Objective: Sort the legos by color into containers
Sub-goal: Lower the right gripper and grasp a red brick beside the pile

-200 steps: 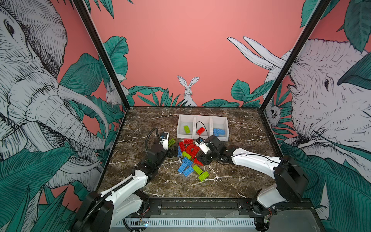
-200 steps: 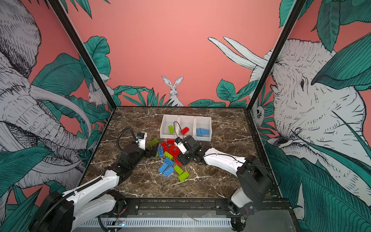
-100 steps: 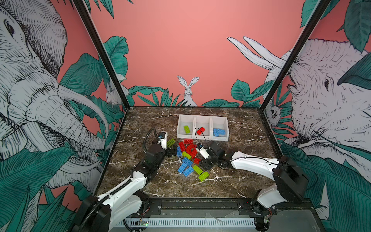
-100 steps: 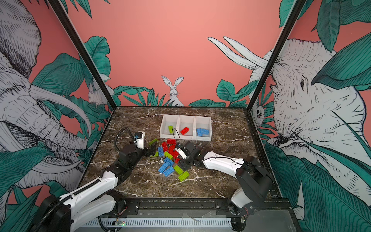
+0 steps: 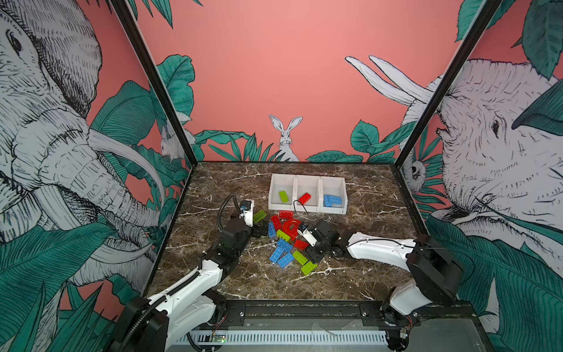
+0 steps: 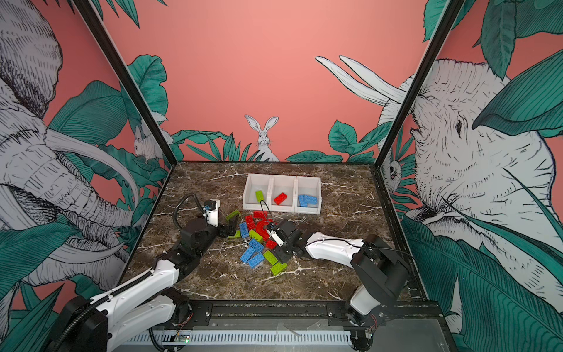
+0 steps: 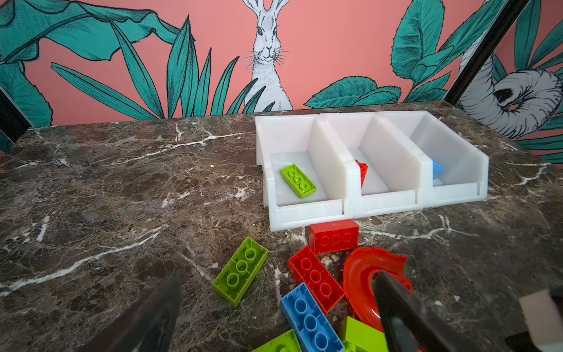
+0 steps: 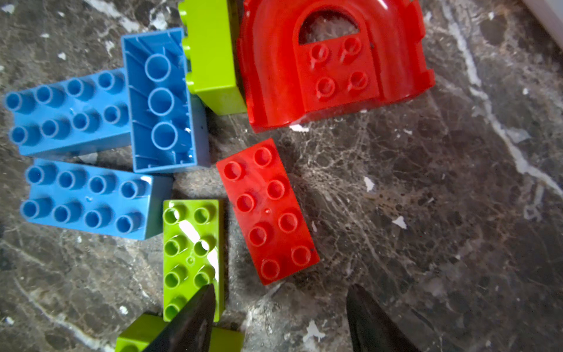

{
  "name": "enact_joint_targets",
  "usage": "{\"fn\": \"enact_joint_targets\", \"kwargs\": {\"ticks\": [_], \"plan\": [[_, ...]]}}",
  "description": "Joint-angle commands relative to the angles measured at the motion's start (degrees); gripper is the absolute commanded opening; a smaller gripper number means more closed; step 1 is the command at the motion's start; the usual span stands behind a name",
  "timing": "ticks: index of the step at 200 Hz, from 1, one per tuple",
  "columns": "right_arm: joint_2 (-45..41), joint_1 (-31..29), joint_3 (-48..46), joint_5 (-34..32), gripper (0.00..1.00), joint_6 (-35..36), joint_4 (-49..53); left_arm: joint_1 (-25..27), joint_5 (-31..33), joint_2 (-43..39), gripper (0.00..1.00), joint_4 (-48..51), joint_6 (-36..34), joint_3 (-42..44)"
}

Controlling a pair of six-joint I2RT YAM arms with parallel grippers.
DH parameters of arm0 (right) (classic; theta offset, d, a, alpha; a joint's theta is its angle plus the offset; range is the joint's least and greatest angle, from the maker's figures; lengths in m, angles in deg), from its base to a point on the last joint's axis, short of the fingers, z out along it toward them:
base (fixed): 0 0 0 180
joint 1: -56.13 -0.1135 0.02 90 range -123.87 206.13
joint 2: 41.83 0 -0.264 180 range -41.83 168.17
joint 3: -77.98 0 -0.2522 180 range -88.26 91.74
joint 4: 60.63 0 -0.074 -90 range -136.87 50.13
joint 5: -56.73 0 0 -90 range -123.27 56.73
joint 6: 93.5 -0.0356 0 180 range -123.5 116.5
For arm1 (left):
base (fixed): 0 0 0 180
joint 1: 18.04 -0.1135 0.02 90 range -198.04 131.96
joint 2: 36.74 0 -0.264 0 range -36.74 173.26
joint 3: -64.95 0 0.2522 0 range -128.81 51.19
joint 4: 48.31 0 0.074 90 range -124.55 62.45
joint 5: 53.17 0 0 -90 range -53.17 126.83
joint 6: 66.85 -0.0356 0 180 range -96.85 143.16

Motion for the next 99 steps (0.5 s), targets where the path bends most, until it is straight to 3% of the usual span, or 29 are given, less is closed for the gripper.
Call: {"fn": "enact_joint_targets", "kwargs": {"ticks": [1,99], "plan": [[2.0,-0.5,1.7,0.2,0.66,0.7,-1.9,0.1,-0.9,0.1,0.99,0.4,0.9,-0.1],[7.2,-0.5,4.9,0.9,0.5,0.1,-3.3,0.1,-0.6,-0.2,0.99,0.5,1.1,0.0]]}}
